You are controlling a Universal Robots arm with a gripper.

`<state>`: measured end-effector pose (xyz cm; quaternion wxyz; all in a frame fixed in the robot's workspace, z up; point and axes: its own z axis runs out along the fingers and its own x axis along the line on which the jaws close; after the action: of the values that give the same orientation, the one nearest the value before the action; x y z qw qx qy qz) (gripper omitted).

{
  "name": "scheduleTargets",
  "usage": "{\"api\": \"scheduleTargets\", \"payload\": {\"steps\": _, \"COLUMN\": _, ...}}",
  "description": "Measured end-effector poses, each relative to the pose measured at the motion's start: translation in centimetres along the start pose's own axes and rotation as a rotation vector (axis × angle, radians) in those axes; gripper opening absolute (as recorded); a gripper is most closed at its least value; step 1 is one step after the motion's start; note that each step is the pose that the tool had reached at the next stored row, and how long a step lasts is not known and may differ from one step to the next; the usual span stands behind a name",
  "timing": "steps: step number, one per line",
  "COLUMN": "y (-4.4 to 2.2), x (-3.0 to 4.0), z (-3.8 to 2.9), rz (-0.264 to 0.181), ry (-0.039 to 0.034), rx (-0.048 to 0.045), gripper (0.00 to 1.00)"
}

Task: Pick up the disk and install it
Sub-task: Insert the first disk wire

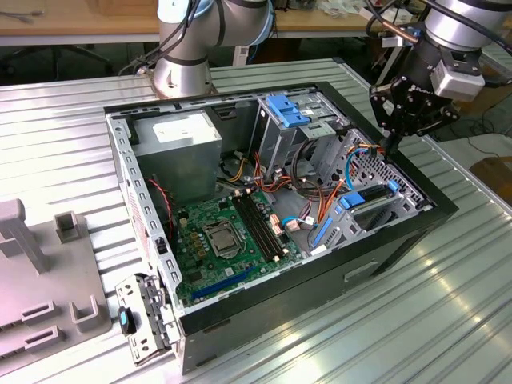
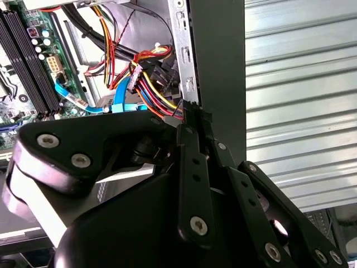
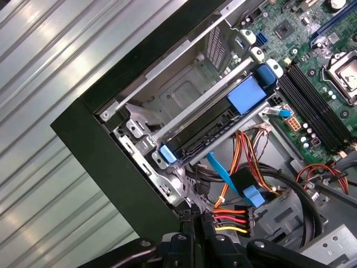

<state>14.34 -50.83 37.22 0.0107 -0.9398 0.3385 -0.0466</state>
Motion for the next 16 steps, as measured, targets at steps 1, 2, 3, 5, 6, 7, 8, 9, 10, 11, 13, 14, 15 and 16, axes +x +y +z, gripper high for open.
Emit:
{"api": "scheduleTargets", "payload": {"steps": 1, "y": 0.02, "x": -0.02, "z": 0.01, "rz": 0.002, "ry": 0.0001, "rx": -0.0002, "gripper": 0.16}}
{"api": "scheduleTargets", "payload": {"steps": 2, "y": 0.03, "x": -0.03, "z": 0.01, "rz": 0.004, "ry": 0.0002, "rx": -0.0003, "gripper": 0.16}}
{"api": "scheduleTargets", "payload": {"steps": 3, "y": 0.04, "x": -0.05, "z": 0.01, "rz": 0.007, "ry": 0.0003, "rx": -0.0006, "gripper": 0.16}}
{"api": "scheduleTargets", "payload": {"steps": 5, "y": 0.08, "x": -0.1, "z": 0.03, "rz": 0.012, "ry": 0.0006, "rx": -0.001, "gripper": 0.16}}
{"api": "scheduleTargets", "payload": {"steps": 6, "y": 0.11, "x": -0.13, "z": 0.04, "rz": 0.016, "ry": 0.0008, "rx": -0.0013, "gripper": 0.16}}
{"api": "scheduleTargets", "payload": {"steps": 7, "y": 0.13, "x": -0.16, "z": 0.06, "rz": 0.02, "ry": 0.001, "rx": -0.0016, "gripper": 0.16}}
{"api": "scheduleTargets", "payload": {"steps": 8, "y": 0.16, "x": -0.19, "z": 0.08, "rz": 0.024, "ry": 0.0012, "rx": -0.0019, "gripper": 0.16}}
{"api": "scheduleTargets", "payload": {"steps": 9, "y": 0.17, "x": -0.21, "z": 0.09, "rz": 0.026, "ry": 0.0013, "rx": -0.0021, "gripper": 0.16}}
{"api": "scheduleTargets", "payload": {"steps": 10, "y": 0.19, "x": -0.22, "z": 0.1, "rz": 0.027, "ry": 0.0014, "rx": -0.0023, "gripper": 0.16}}
{"api": "scheduleTargets", "payload": {"steps": 11, "y": 0.23, "x": -0.27, "z": 0.13, "rz": 0.032, "ry": 0.0018, "rx": -0.0027, "gripper": 0.16}}
{"api": "scheduleTargets", "payload": {"steps": 13, "y": 0.29, "x": -0.33, "z": 0.16, "rz": 0.04, "ry": 0.0021, "rx": -0.0033, "gripper": 0.16}}
{"api": "scheduleTargets", "payload": {"steps": 14, "y": 0.29, "x": -0.34, "z": 0.17, "rz": 0.042, "ry": 0.0021, "rx": -0.0034, "gripper": 0.16}}
{"api": "scheduleTargets", "payload": {"steps": 15, "y": 0.3, "x": -0.35, "z": 0.18, "rz": 0.043, "ry": 0.0023, "rx": -0.0035, "gripper": 0.16}}
{"api": "scheduleTargets", "payload": {"steps": 16, "y": 0.31, "x": -0.36, "z": 0.19, "rz": 0.045, "ry": 0.0024, "rx": -0.0037, "gripper": 0.16}}
